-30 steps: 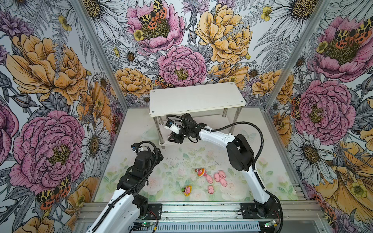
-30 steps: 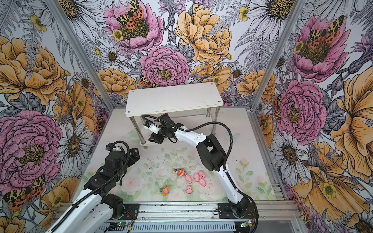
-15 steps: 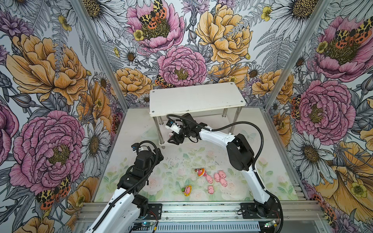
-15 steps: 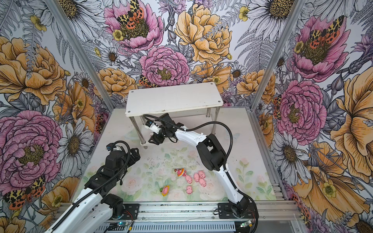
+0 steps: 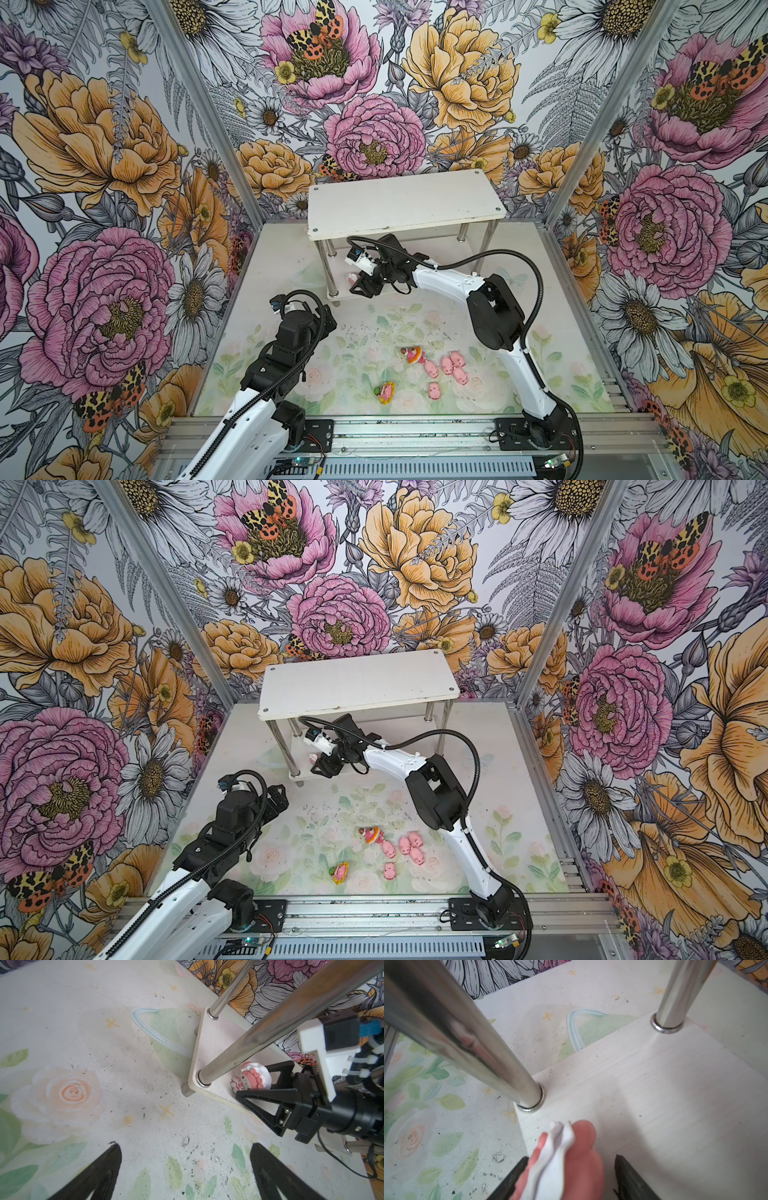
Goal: Place and organize the plastic toys onto the shelf
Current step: 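Lower the pink figurine onto the lower shelf tier with the right gripper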
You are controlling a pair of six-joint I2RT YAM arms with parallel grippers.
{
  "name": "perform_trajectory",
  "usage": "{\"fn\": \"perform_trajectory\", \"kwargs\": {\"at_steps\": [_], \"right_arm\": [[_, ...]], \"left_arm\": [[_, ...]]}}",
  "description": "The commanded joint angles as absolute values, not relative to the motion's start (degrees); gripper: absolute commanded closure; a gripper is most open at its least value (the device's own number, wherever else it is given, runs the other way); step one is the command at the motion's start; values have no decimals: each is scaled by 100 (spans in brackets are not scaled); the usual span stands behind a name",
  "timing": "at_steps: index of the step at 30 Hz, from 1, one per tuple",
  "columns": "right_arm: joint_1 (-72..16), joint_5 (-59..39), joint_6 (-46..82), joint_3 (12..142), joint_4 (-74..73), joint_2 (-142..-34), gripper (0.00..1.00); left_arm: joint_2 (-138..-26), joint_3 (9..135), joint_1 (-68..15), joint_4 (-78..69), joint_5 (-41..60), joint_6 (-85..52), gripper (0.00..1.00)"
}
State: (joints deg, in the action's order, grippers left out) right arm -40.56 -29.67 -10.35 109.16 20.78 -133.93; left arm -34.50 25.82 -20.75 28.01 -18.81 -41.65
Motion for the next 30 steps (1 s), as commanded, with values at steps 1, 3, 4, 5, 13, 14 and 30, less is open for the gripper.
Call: {"fn": "perform_trajectory", "kwargs": {"at_steps": [1, 3, 4, 5, 13, 14, 30], "right_arm": [[-3996, -2931, -957, 10826, 2030, -13070, 37], [-3976, -2953, -959, 10777, 2037, -13035, 39], [-3960, -2966, -963, 10753, 2030, -13018, 40], [-3947, -2973, -958, 10732, 2030, -13004, 41], [-3834, -3022, -905, 10589, 2030, -12942, 45], [-3823, -3024, -901, 10574, 2030, -12934, 45], [-3884, -3090, -811, 10632, 1920, -12949, 44]], "left_arm": [[-3388, 2649, -2020, 2671, -1951, -4166, 2], [-3378, 2646, -2021, 2670, -1942, -4173, 2], [-3382, 2637, -2020, 2671, -1942, -4175, 2], [-3376, 2637, -2017, 2671, -1942, -4175, 2], [-3398, 2654, -2022, 2672, -1951, -4197, 2], [-3398, 2654, -2019, 2671, -1951, -4209, 2], [-3452, 2646, -2017, 2639, -1960, -4254, 1]]}}
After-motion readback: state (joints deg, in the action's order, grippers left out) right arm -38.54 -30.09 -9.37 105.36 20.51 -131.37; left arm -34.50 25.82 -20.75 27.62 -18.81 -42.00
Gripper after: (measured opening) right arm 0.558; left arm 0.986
